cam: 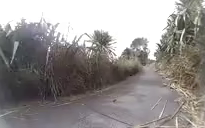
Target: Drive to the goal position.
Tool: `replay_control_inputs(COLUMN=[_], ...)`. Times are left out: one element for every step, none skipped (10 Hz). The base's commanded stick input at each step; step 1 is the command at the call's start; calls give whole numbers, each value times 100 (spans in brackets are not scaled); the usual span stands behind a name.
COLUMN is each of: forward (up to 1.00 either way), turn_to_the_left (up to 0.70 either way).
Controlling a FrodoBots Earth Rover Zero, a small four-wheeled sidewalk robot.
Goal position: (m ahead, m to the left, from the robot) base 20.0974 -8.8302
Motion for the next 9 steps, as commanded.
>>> replay_control_inputs(forward=[0, 0, 0, 0, 0, 0, 38, 70, 70], turn_to_the_left=[0, 0, 0, 0, -28, -64, -51, -35, -35])
